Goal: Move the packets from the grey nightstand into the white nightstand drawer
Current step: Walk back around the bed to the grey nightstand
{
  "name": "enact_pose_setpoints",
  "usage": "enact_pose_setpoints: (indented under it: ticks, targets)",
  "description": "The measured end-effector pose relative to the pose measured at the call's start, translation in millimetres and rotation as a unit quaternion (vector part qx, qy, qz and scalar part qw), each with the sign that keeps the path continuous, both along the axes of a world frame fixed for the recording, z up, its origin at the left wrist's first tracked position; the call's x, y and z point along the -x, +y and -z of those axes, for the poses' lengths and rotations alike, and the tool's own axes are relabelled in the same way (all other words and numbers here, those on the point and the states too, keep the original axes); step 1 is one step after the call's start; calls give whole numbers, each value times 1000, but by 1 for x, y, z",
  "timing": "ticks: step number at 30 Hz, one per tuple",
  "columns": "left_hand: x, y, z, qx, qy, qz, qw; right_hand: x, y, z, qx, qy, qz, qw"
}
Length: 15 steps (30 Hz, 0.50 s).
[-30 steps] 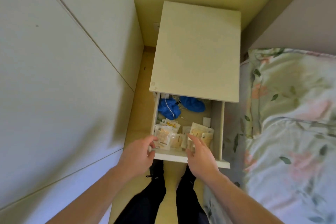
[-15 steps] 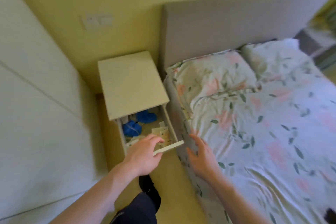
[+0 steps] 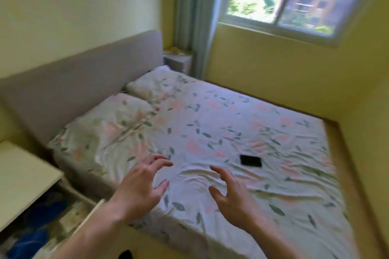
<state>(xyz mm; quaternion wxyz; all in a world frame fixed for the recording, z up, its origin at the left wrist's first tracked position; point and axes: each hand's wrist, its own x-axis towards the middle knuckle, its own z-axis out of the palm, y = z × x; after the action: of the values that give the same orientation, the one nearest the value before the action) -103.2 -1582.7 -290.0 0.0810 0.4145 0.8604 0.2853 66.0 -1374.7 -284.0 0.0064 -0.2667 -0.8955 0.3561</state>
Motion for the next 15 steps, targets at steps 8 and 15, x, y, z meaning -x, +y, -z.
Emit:
enact_pose_setpoints:
  ticks: [8,15]
  targets:
    - [-129,155,-52,-2,60,175,983,-194,100,-53,-23,60,165,984]
    - [-197,270,-56,28,81,267,960,-298,166,-57,-16,82,245,966]
